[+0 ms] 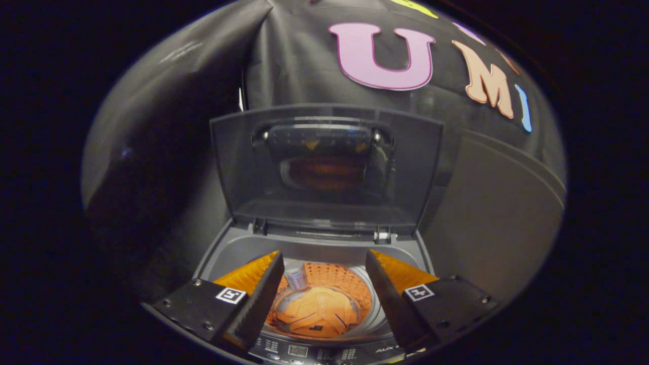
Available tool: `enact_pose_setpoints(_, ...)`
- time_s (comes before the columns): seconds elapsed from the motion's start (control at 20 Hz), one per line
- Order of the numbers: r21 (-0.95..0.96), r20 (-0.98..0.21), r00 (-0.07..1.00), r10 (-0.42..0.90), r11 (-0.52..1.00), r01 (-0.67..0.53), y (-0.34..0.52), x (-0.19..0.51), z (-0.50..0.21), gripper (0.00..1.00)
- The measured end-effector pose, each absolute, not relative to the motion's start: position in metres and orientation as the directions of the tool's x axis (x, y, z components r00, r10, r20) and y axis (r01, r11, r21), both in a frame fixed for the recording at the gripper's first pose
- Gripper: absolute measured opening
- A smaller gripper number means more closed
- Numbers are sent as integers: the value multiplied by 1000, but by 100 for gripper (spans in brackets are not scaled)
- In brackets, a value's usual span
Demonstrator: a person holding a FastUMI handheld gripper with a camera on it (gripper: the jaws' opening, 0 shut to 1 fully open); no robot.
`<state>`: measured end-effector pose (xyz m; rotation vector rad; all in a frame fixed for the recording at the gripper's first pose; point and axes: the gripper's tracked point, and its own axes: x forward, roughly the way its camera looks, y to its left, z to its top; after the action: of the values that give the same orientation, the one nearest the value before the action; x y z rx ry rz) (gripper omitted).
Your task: Put the clothes into the washing machine and then close the washing machine lid.
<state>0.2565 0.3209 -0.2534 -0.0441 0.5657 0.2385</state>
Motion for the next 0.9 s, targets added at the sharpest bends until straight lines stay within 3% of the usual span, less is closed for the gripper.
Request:
enact_pose_setpoints(0.55, 56, -355, 904, 239, 970, -235, 347, 326, -115, 97)
enact_pose_setpoints(0.9, 75, -287, 937, 200, 980, -186, 358, 374, -72, 97)
